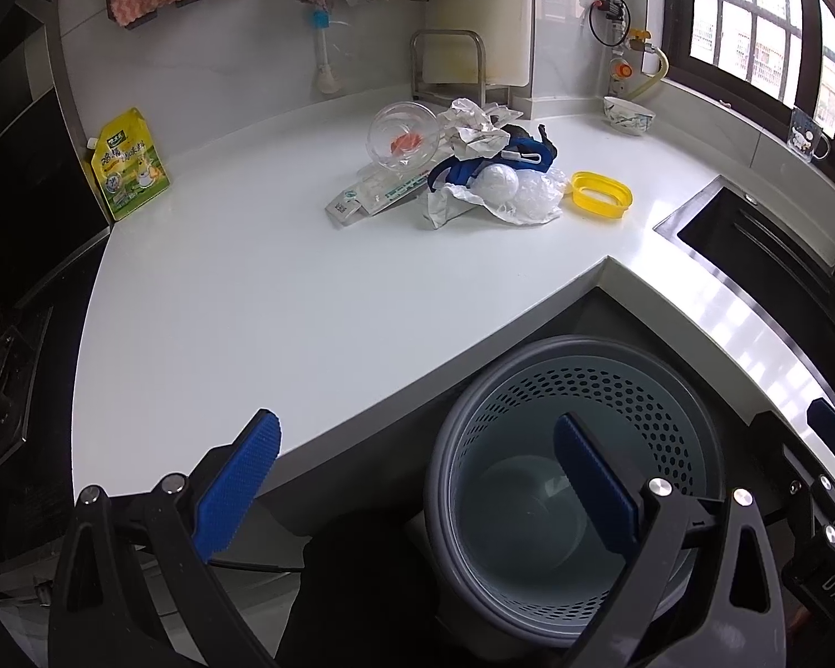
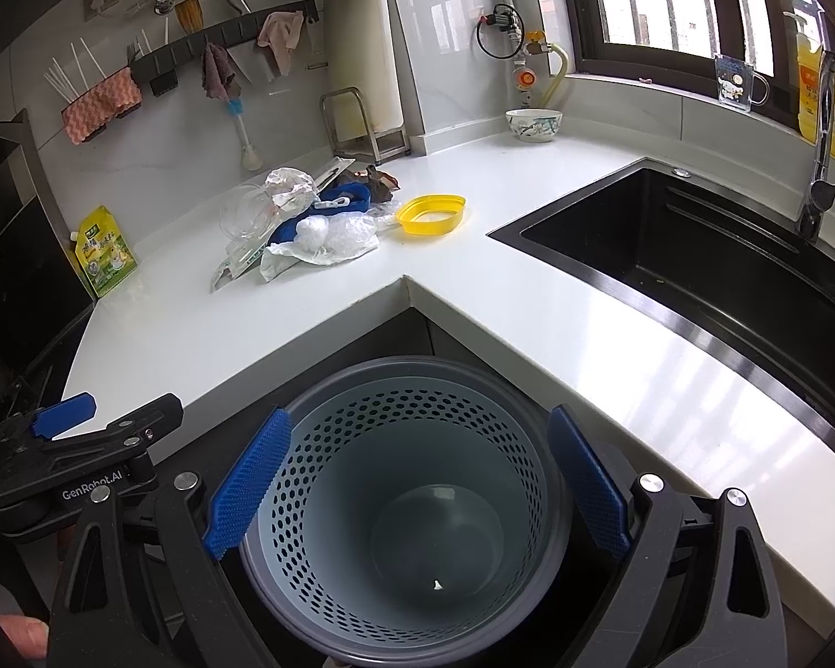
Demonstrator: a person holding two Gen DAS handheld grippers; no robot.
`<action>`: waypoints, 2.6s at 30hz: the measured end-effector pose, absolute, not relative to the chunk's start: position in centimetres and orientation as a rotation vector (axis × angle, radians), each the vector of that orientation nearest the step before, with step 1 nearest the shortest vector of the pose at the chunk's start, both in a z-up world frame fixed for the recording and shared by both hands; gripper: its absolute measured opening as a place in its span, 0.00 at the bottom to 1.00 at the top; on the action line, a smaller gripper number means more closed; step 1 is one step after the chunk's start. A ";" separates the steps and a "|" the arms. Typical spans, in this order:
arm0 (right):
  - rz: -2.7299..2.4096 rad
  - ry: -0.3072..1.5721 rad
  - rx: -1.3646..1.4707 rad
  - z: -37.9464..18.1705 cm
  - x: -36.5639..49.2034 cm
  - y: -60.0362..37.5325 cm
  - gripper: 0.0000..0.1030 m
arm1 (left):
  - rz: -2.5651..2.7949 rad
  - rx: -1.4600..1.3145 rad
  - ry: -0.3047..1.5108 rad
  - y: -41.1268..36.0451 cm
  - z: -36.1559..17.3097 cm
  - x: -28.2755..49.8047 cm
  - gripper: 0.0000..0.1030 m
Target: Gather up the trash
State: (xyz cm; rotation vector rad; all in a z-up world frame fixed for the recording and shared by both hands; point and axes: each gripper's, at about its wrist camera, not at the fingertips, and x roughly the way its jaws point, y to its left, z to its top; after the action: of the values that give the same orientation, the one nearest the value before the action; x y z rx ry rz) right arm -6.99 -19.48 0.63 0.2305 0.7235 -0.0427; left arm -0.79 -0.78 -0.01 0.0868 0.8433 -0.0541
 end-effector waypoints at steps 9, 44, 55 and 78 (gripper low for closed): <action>-0.038 0.723 0.238 0.9 -6.9 -19.5 0.87 | -0.054 0.088 0.842 -0.7 0.0 -0.7 0.94; -0.039 0.725 0.238 0.4 -7.0 -19.7 0.87 | -0.046 0.083 0.841 -0.2 0.0 -0.7 0.94; -0.027 0.733 0.242 -0.1 -5.7 -20.0 0.87 | -0.020 0.080 0.822 0.3 0.5 0.2 0.94; -0.041 0.730 0.234 0.8 8.1 -25.0 0.87 | 0.018 0.062 0.773 0.9 0.7 12.7 0.94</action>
State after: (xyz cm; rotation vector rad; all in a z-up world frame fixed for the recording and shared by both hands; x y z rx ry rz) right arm 8.13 -25.03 0.83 0.2343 0.7303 -0.0407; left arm 12.66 0.88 0.67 0.0620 0.7733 0.0176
